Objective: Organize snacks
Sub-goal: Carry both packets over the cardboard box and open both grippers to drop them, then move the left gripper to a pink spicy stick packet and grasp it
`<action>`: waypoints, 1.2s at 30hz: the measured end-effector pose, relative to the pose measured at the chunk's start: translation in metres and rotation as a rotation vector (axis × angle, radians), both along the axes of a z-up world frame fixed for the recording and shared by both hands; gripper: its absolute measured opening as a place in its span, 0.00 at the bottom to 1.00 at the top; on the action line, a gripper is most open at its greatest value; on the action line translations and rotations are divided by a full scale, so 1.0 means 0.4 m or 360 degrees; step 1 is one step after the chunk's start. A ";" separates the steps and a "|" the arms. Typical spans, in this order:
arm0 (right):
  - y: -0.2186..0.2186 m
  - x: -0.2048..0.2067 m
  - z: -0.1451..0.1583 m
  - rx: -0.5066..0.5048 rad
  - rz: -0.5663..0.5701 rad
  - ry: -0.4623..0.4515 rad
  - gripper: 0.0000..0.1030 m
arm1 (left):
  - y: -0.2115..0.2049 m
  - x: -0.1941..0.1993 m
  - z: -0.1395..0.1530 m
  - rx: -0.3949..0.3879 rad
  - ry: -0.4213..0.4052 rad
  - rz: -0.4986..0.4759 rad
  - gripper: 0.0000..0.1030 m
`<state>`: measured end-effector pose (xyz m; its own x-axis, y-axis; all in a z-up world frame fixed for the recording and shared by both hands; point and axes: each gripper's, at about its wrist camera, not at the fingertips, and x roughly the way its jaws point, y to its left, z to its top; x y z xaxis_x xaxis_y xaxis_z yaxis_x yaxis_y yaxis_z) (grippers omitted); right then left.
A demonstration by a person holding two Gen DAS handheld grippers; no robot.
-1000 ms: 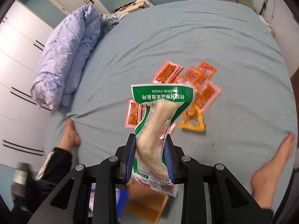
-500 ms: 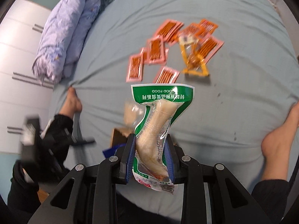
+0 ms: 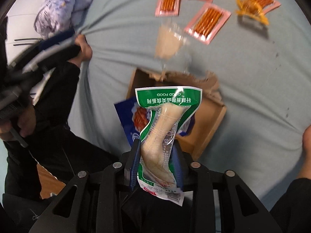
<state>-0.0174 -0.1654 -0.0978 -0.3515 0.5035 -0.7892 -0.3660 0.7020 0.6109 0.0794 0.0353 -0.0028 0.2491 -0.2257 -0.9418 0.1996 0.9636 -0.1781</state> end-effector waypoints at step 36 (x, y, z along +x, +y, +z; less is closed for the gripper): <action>-0.171 0.321 0.063 -0.0227 -0.0677 -0.0071 0.58 | 0.129 0.215 -0.163 -0.0086 0.0254 0.0402 0.71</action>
